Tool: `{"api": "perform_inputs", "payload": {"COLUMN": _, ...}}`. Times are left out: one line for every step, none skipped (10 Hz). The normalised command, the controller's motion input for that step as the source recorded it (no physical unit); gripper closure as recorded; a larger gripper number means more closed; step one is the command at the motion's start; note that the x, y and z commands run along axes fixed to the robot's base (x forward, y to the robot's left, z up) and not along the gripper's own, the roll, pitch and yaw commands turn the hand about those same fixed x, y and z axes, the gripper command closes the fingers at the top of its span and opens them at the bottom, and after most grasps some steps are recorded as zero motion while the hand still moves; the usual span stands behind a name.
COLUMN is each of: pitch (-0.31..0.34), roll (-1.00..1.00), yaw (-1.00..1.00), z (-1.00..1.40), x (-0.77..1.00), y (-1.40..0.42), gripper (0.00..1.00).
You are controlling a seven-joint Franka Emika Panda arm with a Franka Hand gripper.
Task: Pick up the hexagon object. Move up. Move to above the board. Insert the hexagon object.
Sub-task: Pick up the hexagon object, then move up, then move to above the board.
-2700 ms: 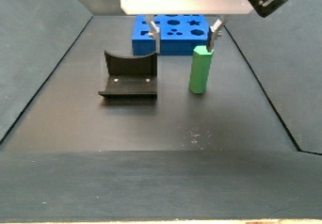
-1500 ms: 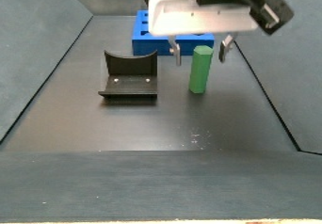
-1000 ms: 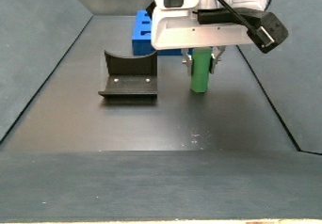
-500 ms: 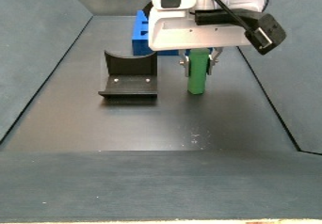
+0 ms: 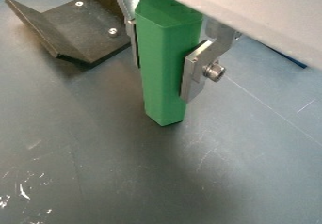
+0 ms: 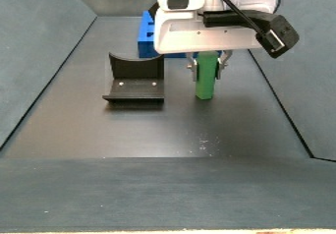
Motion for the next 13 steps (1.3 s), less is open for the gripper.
{"api": "perform_inputs", "payload": {"pitch": 0.0, "roll": 0.0, "yaw": 0.0, "z": 0.0, "x": 0.0, "y": 0.0, "gripper": 1.0}}
{"api": "perform_inputs", "payload": {"pitch": 0.0, "roll": 0.0, "yaw": 0.0, "z": 0.39, "x": 0.0, "y": 0.0, "gripper": 1.0}}
{"api": "perform_inputs", "payload": {"pitch": 0.023, "roll": 0.03, "yaw": 0.01, "z": 0.4, "x": -0.02, "y": 0.05, "gripper": 1.0}}
{"api": "perform_inputs", "payload": {"pitch": 0.045, "roll": 0.03, "yaw": 0.01, "z": 0.35, "x": -0.06, "y": 0.06, "gripper": 1.0}}
{"api": "perform_inputs", "payload": {"pitch": 0.047, "roll": 0.02, "yaw": 0.0, "z": 0.33, "x": -0.06, "y": 0.05, "gripper": 1.0}}
{"api": "perform_inputs", "payload": {"pitch": 0.042, "roll": -0.02, "yaw": -0.01, "z": 0.28, "x": -0.06, "y": 0.03, "gripper": 1.0}}
{"api": "perform_inputs", "payload": {"pitch": 0.039, "roll": -0.03, "yaw": -0.01, "z": 0.26, "x": -0.06, "y": 0.03, "gripper": 1.0}}
{"api": "perform_inputs", "payload": {"pitch": 0.034, "roll": -0.04, "yaw": -0.02, "z": 0.23, "x": -0.07, "y": 0.03, "gripper": 1.0}}
{"api": "perform_inputs", "payload": {"pitch": 0.03, "roll": -0.04, "yaw": -0.02, "z": 0.2, "x": -0.07, "y": 0.02, "gripper": 1.0}}
{"api": "perform_inputs", "payload": {"pitch": 0.027, "roll": -0.05, "yaw": -0.03, "z": 0.19, "x": -0.07, "y": 0.02, "gripper": 1.0}}
{"api": "perform_inputs", "payload": {"pitch": 0.024, "roll": -0.05, "yaw": -0.03, "z": 0.18, "x": -0.07, "y": 0.02, "gripper": 1.0}}
{"api": "perform_inputs", "payload": {"pitch": -0.165, "roll": -0.36, "yaw": 0.06, "z": 1.0, "x": 0.47, "y": -0.19, "gripper": 1.0}}
{"api": "perform_inputs", "payload": {"pitch": -0.158, "roll": -0.36, "yaw": 0.06, "z": 1.0, "x": 0.47, "y": -0.19, "gripper": 1.0}}
